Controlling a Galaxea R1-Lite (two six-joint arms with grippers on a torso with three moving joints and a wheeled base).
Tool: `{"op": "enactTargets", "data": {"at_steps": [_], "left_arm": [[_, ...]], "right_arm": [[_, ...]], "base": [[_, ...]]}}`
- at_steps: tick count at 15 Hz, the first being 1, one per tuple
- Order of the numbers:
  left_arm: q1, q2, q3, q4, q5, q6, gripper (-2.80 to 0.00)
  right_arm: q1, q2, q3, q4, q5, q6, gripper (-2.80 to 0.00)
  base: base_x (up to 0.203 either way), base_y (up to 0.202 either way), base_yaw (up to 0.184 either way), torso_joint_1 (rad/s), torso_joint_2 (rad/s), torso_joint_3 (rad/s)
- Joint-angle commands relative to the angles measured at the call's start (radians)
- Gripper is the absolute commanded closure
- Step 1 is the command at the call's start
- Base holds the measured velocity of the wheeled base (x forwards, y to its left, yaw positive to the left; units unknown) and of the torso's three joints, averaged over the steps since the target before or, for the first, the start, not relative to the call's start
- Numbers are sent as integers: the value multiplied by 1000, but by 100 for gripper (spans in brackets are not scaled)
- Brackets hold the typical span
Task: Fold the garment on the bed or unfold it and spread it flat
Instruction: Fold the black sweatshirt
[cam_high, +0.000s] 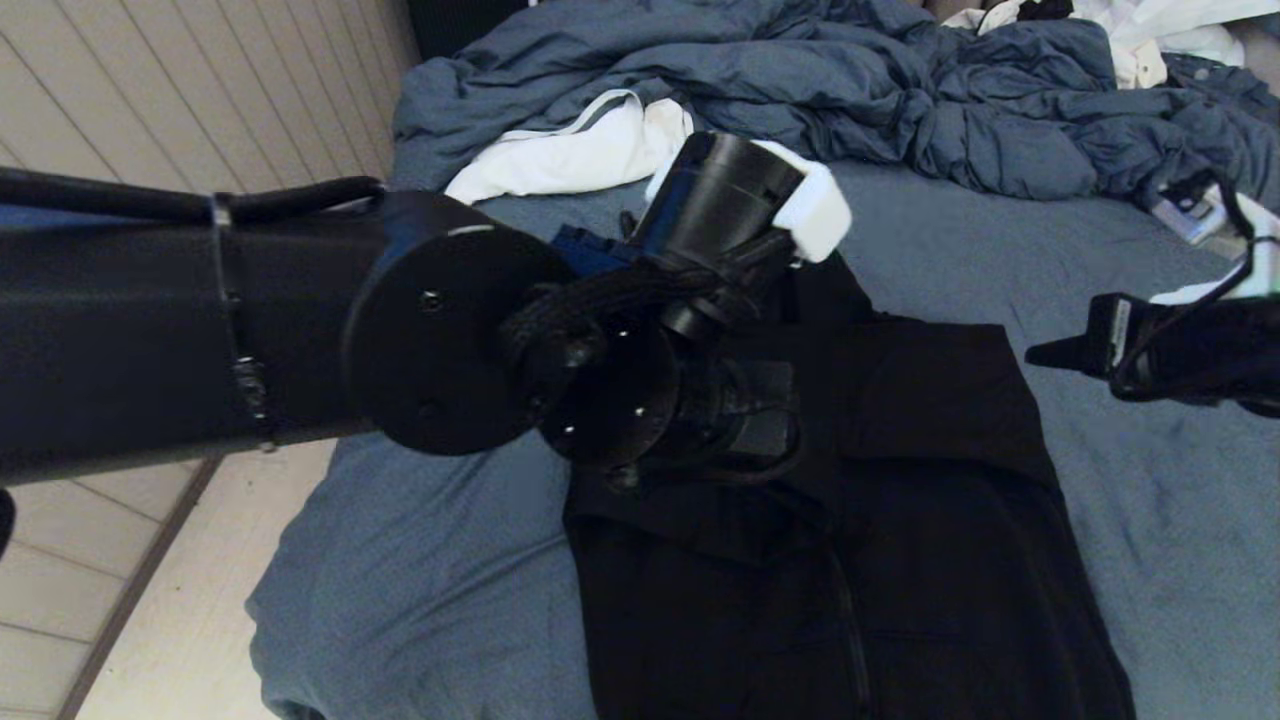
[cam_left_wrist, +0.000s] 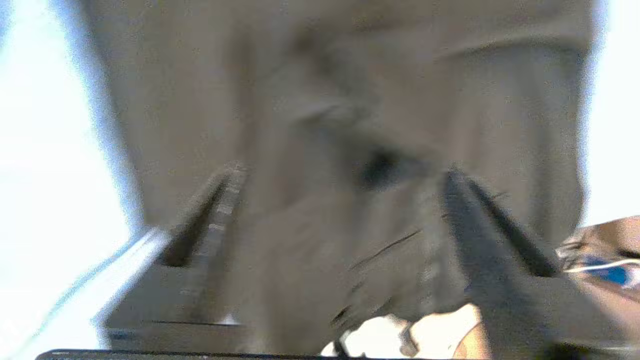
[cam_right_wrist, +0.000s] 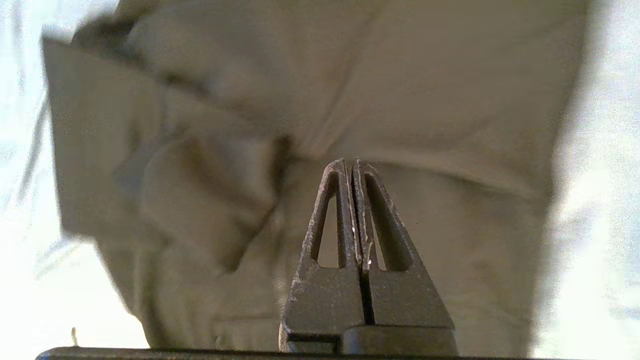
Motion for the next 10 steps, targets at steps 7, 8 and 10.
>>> {"op": "enactTargets", "data": {"at_steps": [7, 8, 10], "left_arm": [[242, -387, 593, -137, -1, -32, 0], [275, -434, 671, -182, 1, -33, 0], [339, -529, 817, -281, 3, -32, 0]], "right_arm": [[235, 69, 6, 87, -9, -64, 0], [253, 77, 4, 93, -16, -72, 0], [309, 109, -3, 91, -62, -80, 0]], "base": [[0, 0, 0, 0, 0, 0], [0, 0, 0, 0, 0, 0], [0, 0, 0, 0, 0, 0]]}}
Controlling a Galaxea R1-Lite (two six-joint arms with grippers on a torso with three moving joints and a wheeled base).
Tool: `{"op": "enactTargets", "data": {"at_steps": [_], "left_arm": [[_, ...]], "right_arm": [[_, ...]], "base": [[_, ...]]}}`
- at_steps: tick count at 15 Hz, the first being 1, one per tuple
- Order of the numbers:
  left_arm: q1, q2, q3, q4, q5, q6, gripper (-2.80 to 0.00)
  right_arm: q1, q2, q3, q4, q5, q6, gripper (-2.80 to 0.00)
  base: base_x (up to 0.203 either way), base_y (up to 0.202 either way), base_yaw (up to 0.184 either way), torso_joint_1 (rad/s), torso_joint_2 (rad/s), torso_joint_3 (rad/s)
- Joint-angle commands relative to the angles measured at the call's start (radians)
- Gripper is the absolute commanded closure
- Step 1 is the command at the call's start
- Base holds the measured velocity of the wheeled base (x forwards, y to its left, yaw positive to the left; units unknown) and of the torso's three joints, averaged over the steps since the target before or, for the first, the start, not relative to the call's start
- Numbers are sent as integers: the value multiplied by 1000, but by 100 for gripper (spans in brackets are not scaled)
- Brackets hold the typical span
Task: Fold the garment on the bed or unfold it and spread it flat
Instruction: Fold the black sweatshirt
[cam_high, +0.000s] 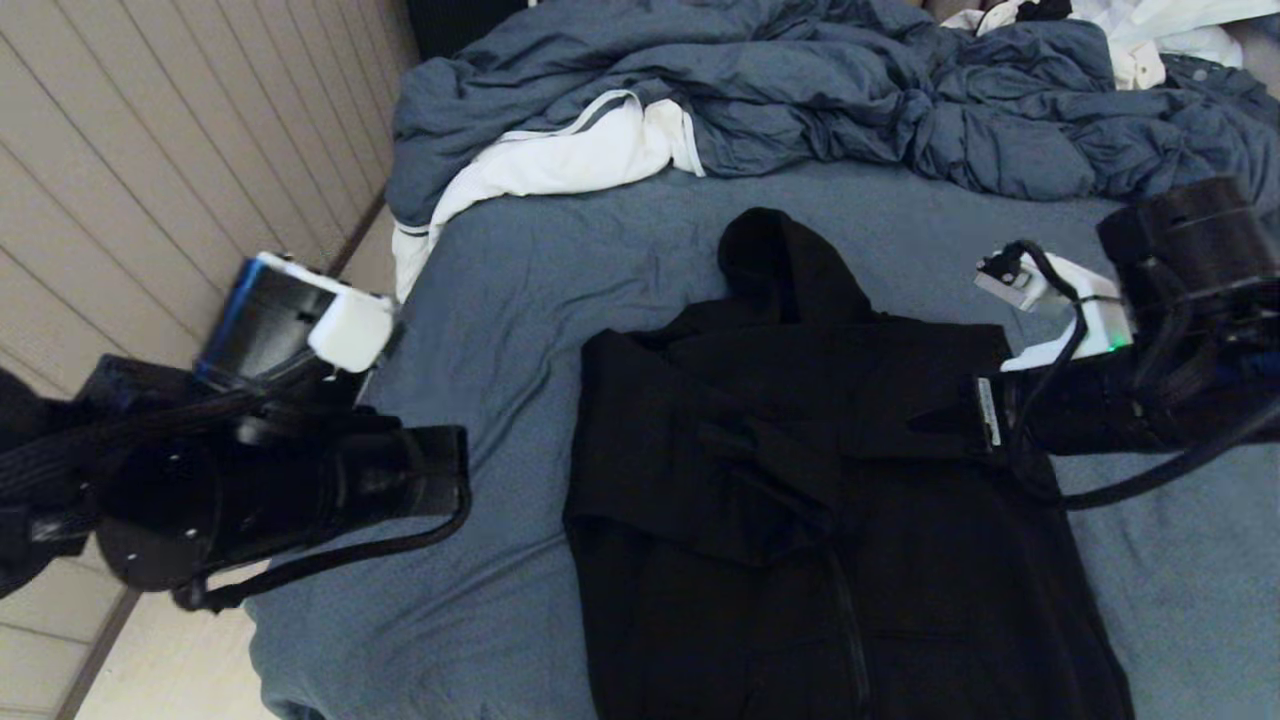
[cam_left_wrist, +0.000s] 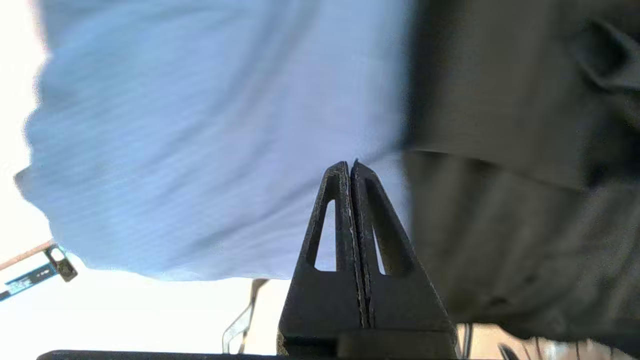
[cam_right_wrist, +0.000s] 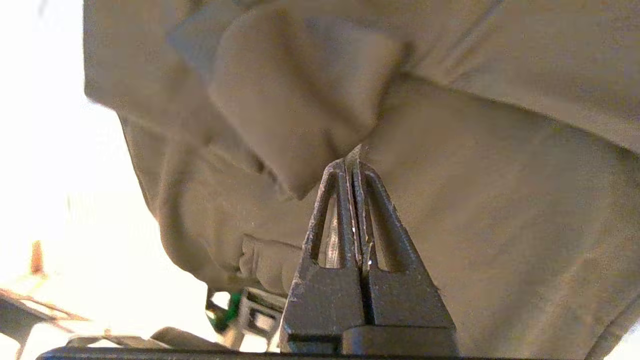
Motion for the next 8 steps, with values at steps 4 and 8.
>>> {"op": "enactTargets", "data": {"at_steps": [4, 8], "left_arm": [[131, -187, 239, -165, 0, 8, 0], [133, -170, 318, -281, -4, 7, 0]], "right_arm": [[174, 107, -82, -5, -142, -21, -280], [284, 218, -212, -2, -261, -44, -280]], "base": [[0, 0, 0, 0, 0, 0], [0, 0, 0, 0, 0, 0]]}}
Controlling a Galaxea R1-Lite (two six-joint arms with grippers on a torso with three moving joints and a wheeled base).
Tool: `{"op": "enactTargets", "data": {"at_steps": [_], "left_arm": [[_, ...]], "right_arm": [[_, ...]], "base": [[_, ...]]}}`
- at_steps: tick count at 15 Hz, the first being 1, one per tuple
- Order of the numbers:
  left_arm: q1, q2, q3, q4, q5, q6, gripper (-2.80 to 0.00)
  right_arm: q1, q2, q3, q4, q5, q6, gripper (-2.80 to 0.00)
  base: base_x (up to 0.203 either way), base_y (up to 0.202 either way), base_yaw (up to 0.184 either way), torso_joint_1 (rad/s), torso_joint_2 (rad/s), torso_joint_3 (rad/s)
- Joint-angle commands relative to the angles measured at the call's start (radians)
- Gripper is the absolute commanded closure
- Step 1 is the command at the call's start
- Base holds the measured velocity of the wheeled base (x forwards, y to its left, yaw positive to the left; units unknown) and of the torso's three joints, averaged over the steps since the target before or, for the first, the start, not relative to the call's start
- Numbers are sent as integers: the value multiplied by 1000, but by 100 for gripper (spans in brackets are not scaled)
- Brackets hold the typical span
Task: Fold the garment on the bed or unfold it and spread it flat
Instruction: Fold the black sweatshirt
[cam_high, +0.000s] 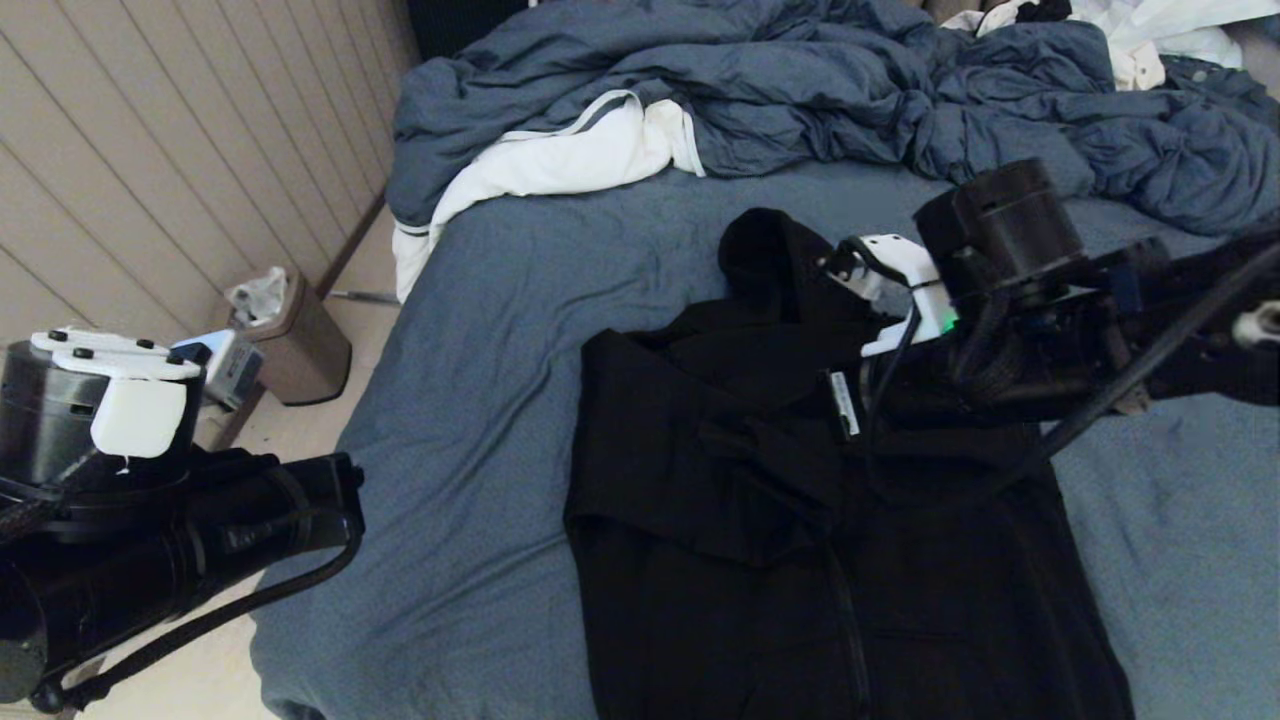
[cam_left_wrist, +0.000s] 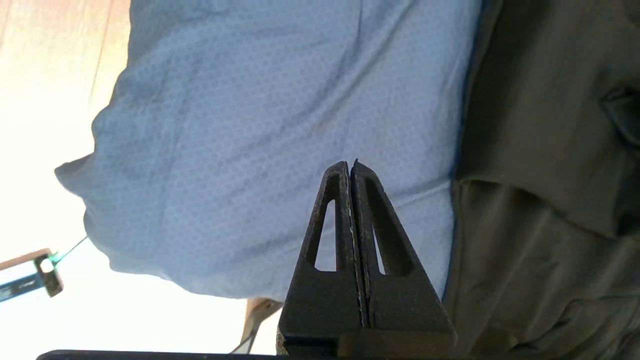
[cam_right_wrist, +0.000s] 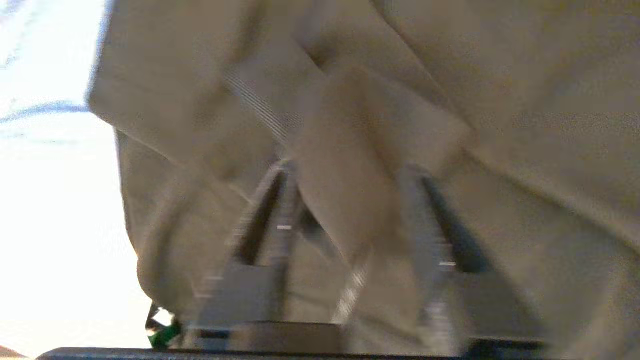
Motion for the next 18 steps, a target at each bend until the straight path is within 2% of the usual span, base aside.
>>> {"op": "enactTargets", "data": {"at_steps": [1, 5, 10, 18], "left_arm": [[1, -2, 34, -26, 2, -3, 0], [1, 7, 76, -83, 0, -5, 0], [1, 9, 80, -85, -44, -6, 0], [1, 9, 88, -85, -47, -6, 0]], "right_arm": [[40, 78, -35, 0, -32, -22, -280], [97, 142, -38, -4, -105, -88, -280], [101, 168, -23, -6, -173, -145, -280], [110, 221, -27, -49, -186, -152, -280]], "base": [[0, 0, 0, 0, 0, 0], [0, 0, 0, 0, 0, 0], [0, 0, 0, 0, 0, 0], [0, 0, 0, 0, 0, 0]]}}
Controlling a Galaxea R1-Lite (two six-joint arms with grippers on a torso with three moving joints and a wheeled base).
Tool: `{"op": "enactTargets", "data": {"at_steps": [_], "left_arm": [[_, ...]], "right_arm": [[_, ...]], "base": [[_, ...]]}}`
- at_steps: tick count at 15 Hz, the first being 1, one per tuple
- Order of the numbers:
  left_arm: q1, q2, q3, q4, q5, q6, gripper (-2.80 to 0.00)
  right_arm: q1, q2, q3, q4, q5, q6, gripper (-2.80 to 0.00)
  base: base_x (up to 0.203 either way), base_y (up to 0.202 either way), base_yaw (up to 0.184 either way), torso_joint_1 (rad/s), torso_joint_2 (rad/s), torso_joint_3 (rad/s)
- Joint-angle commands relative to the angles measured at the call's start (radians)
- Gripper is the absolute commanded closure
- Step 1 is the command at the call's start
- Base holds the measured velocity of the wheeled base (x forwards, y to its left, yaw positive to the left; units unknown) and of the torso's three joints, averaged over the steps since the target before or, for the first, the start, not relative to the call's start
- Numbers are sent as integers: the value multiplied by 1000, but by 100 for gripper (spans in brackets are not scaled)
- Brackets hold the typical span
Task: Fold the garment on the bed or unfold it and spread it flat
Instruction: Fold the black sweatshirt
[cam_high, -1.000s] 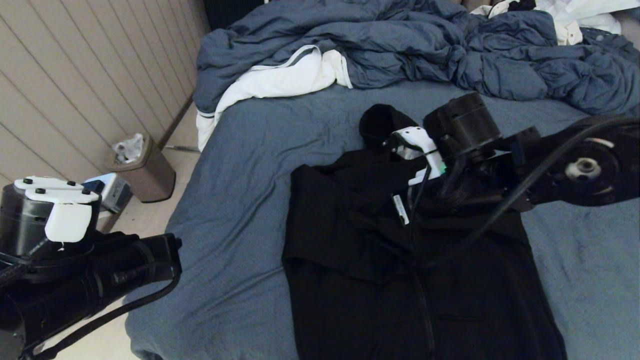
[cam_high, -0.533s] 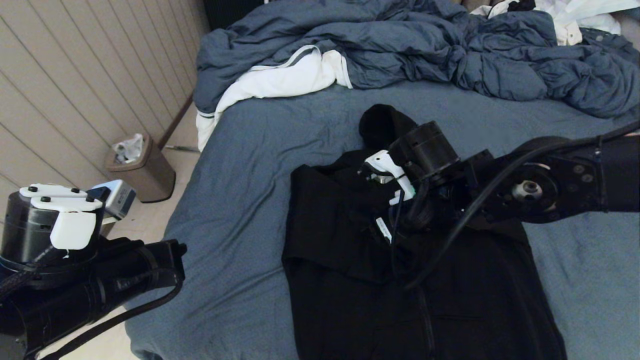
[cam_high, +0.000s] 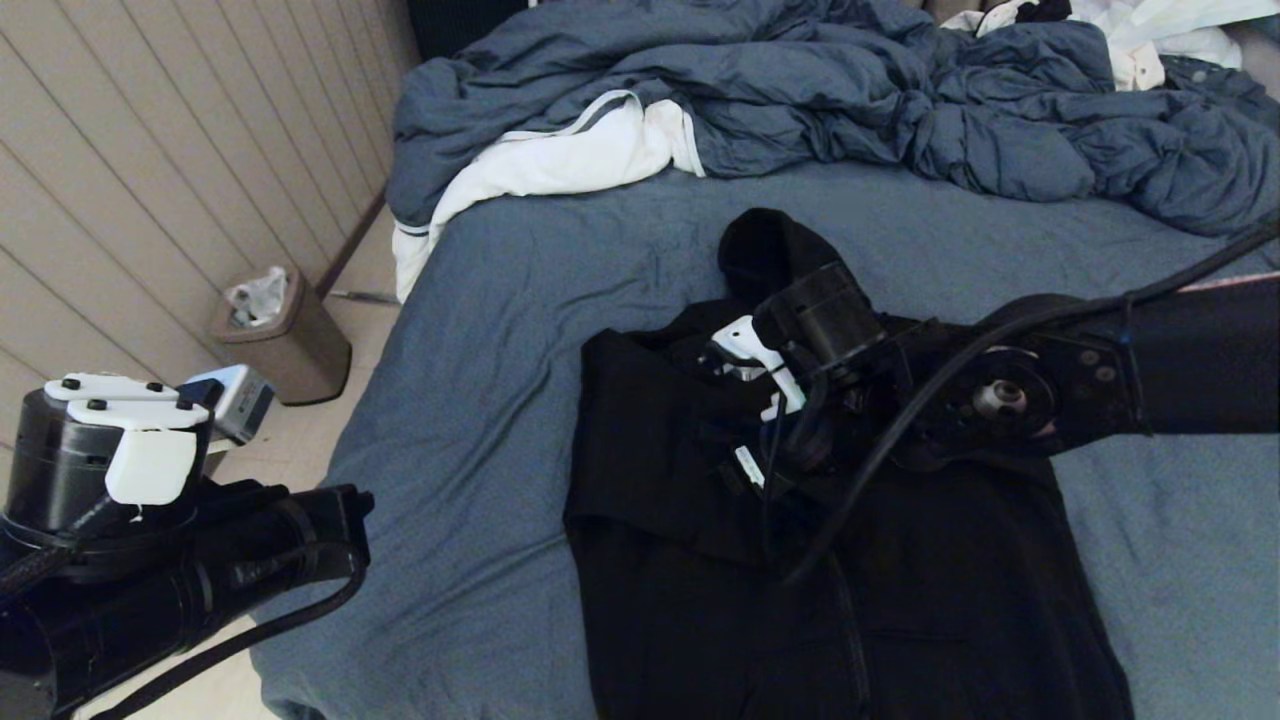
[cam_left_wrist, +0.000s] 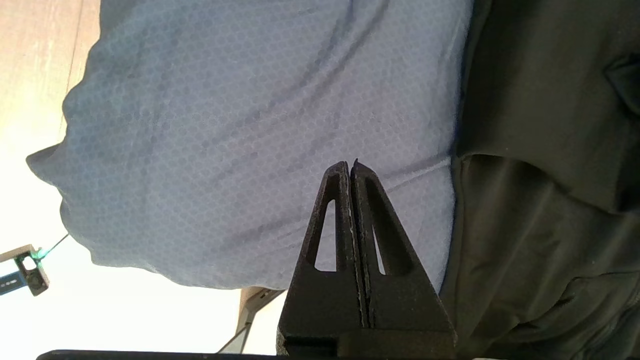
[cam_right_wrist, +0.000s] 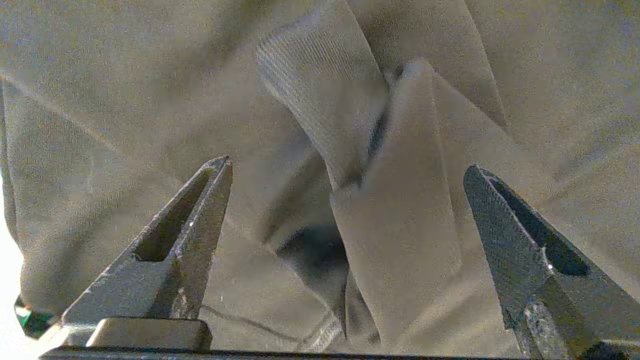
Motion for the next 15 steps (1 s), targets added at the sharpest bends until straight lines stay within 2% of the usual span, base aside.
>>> {"op": "enactTargets", "data": {"at_steps": [1, 3, 4, 13, 15], "left_arm": [[0, 1, 0, -2, 3, -3, 0], [0, 3, 0, -2, 3, -3, 0], [0, 3, 2, -2, 1, -3, 0], [0, 3, 5, -3, -6, -5, 0], [-1, 3, 5, -3, -11, -5, 0]], "right_arm": [[-3, 31, -6, -13, -12, -2, -280], [-4, 41, -9, -42, -27, -9, -278], [-3, 42, -9, -56, -36, -10, 0], [-17, 2, -12, -66, -55, -9, 0], [-42, -26, -12, -71, -56, -9, 0]], "base": [[0, 0, 0, 0, 0, 0], [0, 0, 0, 0, 0, 0], [0, 0, 0, 0, 0, 0], [0, 0, 0, 0, 0, 0], [0, 0, 0, 0, 0, 0]]}}
